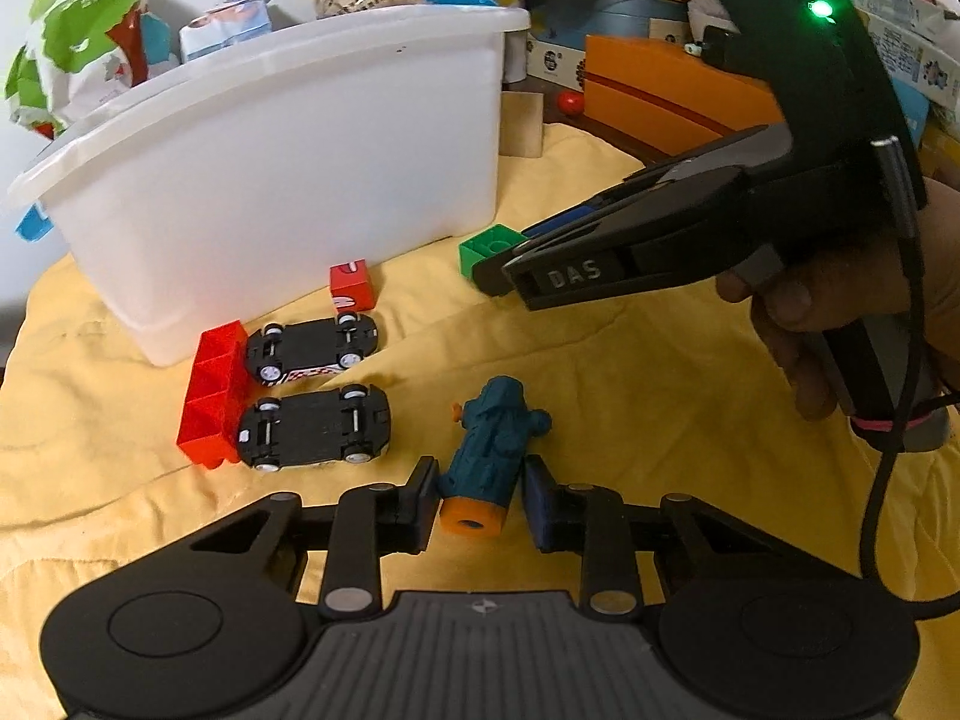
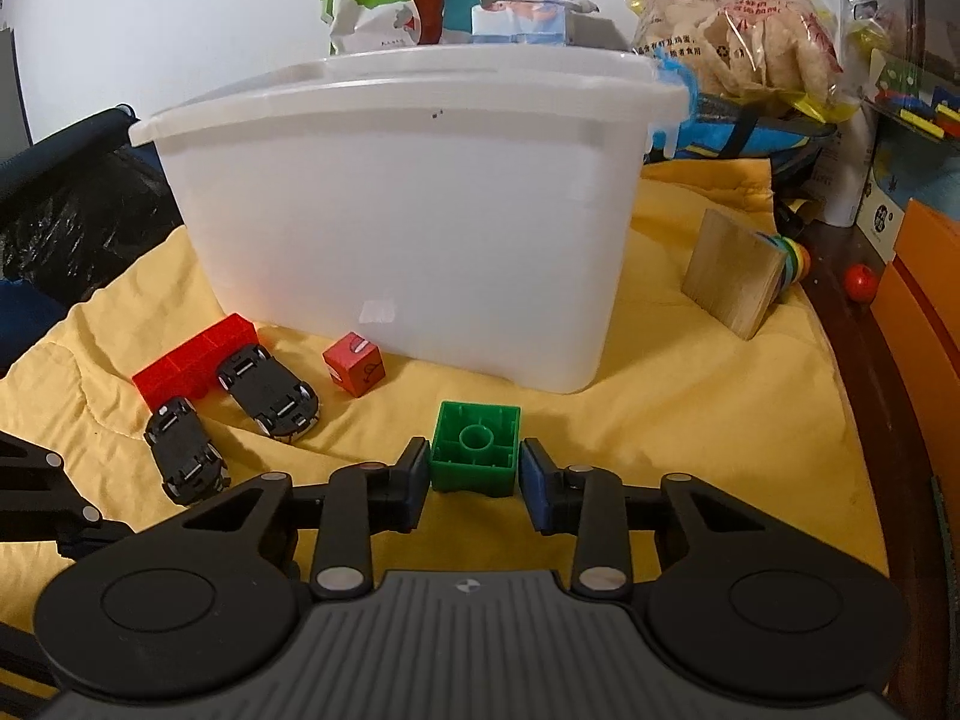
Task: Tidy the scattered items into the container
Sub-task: 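Grasp the teal figure with left gripper while right gripper grasps green brick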
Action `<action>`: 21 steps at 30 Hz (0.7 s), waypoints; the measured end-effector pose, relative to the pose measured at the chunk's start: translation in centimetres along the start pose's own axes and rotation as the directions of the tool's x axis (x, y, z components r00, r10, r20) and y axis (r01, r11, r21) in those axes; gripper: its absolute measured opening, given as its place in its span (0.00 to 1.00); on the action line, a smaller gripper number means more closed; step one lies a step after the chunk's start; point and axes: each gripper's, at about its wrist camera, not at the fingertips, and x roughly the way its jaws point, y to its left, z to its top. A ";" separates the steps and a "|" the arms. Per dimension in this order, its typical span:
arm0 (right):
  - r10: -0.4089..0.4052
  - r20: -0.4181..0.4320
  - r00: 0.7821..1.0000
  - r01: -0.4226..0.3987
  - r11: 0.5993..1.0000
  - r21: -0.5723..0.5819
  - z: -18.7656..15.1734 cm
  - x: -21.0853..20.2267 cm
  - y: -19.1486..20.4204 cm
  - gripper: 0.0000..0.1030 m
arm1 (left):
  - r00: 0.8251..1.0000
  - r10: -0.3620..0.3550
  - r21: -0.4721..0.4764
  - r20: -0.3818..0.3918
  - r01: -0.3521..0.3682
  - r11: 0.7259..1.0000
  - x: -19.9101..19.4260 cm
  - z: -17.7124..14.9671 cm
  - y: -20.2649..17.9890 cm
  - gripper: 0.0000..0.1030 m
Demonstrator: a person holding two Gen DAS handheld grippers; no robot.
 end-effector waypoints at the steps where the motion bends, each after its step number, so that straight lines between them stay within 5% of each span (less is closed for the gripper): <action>1: 0.000 0.007 1.000 0.000 1.000 -0.003 0.0 -0.2 0.0 0.35 | 1.000 0.005 -0.007 0.003 -0.005 1.000 -0.2 0.0 0.1 0.29; 8: -0.007 0.016 1.000 0.007 0.999 -0.032 0.0 -1.4 0.6 0.32 | 0.999 0.031 -0.090 0.012 -0.030 0.996 -2.2 0.1 2.3 0.29; 11: -0.030 0.023 0.999 0.031 0.999 -0.033 0.0 -0.8 0.7 0.53 | 1.000 0.030 -0.097 -0.007 -0.031 0.995 -1.7 -0.2 2.7 0.29; 15: -0.044 -0.001 0.999 0.044 0.999 -0.029 0.2 0.9 0.8 0.53 | 1.000 0.023 -0.070 -0.019 -0.025 0.997 -1.0 -0.5 2.1 0.29; 18: -0.045 -0.025 0.999 0.045 0.999 -0.005 -0.1 2.1 0.8 0.50 | 0.999 0.027 -0.059 -0.025 -0.029 0.998 0.0 -0.3 1.7 0.30; 21: -0.038 -0.013 0.999 0.038 0.999 -0.013 -0.2 2.0 1.0 0.33 | 0.999 0.023 -0.067 -0.022 -0.024 0.997 0.5 -0.1 1.8 0.31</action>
